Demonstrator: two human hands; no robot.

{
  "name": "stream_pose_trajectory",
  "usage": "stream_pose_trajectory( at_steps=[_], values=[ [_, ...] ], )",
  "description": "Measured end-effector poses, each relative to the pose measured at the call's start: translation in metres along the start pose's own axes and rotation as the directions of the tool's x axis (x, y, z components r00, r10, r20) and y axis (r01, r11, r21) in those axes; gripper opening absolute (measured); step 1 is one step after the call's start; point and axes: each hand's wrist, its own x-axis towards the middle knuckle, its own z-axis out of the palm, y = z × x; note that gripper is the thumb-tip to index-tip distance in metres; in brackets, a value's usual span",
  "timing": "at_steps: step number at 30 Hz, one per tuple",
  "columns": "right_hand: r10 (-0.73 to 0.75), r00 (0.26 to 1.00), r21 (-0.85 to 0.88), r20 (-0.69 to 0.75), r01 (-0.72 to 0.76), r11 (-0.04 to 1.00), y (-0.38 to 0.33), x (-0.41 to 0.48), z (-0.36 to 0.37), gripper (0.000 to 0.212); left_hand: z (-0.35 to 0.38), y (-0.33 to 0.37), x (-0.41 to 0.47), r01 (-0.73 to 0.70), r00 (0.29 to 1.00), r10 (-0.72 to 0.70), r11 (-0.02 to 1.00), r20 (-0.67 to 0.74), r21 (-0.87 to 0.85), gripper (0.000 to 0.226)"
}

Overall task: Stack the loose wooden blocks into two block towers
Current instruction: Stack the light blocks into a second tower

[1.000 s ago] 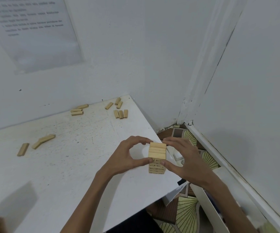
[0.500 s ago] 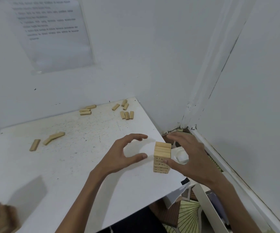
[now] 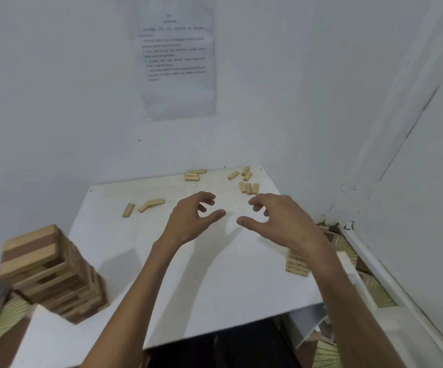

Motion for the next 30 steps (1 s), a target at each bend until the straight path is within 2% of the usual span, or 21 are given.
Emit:
stream_pose_trajectory(
  at_steps=[5,9,13,17,20,23,27,30],
  values=[
    [0.055,0.998,0.083,-0.043,-0.051,0.995,-0.015,0.048,0.05,0.054,-0.005,-0.029,0.029,0.1,0.993,-0.09,0.985,-0.076,0.143,0.039],
    [-0.03,0.999,0.054,0.042,0.028,0.998,-0.025,0.082,0.098,0.045,-0.013,-0.081,0.039,0.264,0.96,-0.216,0.912,-0.181,0.314,0.041],
    [-0.161,0.978,0.023,0.132,0.159,0.987,-0.043,0.13,0.147,0.045,-0.029,-0.129,0.031,0.459,0.863,-0.35,0.846,-0.365,0.272,0.055],
    [-0.252,0.947,-0.011,0.198,0.259,0.966,-0.068,0.184,0.183,0.047,-0.04,-0.159,0.032,0.578,0.771,-0.45,0.791,-0.451,0.201,0.072],
    [-0.295,0.919,-0.04,0.262,0.316,0.948,-0.078,0.215,0.208,0.051,-0.048,-0.178,0.037,0.593,0.76,-0.473,0.785,-0.446,0.178,0.075],
    [-0.328,0.91,-0.081,0.255,0.358,0.93,-0.083,0.234,0.227,0.052,-0.054,-0.187,0.04,0.605,0.754,-0.464,0.766,-0.465,0.217,0.071],
    [-0.342,0.923,-0.053,0.175,0.356,0.933,-0.088,0.239,0.24,0.032,-0.054,-0.193,0.047,0.55,0.784,-0.413,0.809,-0.463,0.209,0.039],
    [-0.324,0.94,0.019,0.106,0.324,0.946,-0.077,0.226,0.239,0.03,-0.051,-0.192,0.051,0.517,0.802,-0.394,0.834,-0.449,0.191,0.022]
  ],
)
